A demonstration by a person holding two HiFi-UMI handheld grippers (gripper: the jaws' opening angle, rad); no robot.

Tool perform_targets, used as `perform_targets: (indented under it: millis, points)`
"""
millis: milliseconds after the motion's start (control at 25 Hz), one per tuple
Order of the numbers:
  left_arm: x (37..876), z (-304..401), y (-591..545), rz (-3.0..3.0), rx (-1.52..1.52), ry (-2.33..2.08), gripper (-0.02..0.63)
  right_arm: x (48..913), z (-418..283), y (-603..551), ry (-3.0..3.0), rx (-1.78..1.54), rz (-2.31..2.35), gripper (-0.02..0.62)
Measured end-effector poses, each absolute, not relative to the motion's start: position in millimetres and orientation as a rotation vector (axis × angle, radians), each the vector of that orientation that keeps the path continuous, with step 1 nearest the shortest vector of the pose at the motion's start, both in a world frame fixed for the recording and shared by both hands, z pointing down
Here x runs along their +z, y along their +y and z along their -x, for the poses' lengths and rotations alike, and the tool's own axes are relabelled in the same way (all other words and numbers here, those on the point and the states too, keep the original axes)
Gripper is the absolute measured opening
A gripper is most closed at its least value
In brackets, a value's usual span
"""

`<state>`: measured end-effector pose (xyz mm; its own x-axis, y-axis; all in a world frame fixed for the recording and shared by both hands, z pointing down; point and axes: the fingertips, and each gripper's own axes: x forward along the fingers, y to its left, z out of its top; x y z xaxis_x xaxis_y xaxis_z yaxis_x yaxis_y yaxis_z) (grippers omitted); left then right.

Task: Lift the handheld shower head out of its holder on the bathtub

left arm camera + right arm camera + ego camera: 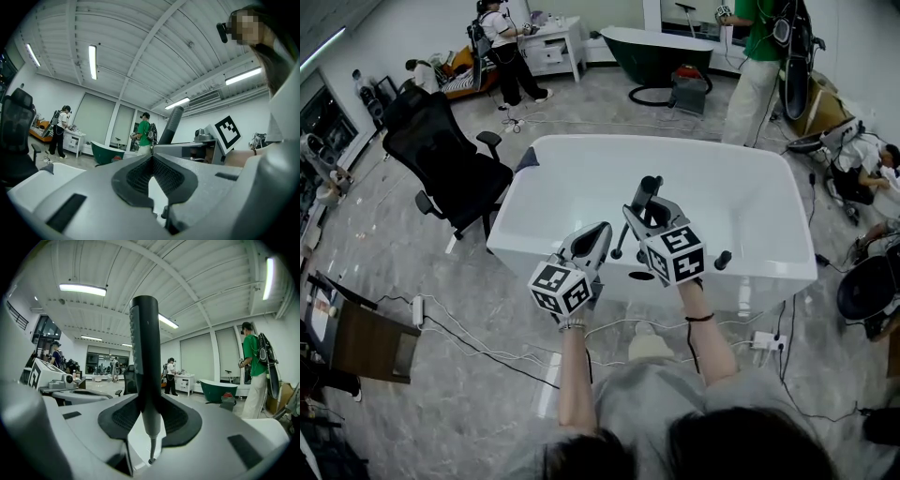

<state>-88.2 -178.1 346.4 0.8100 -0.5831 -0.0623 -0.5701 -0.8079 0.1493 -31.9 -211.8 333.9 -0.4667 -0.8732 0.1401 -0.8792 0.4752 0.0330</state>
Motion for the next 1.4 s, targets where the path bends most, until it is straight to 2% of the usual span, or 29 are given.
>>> perform_targets:
  millis: [800,1400]
  points:
    - [300.9,79.9,-174.7,-2.985,-0.203,-0.874,0.005,291.7,21.2,-199.1,-2.608,0.014,-1.62,0.132]
    - [301.0,71.7,-178.2,-2.991,-0.209,-0.847,0.005,292.7,12.1,-202.0,-2.602,0.022,-1.654,0.132]
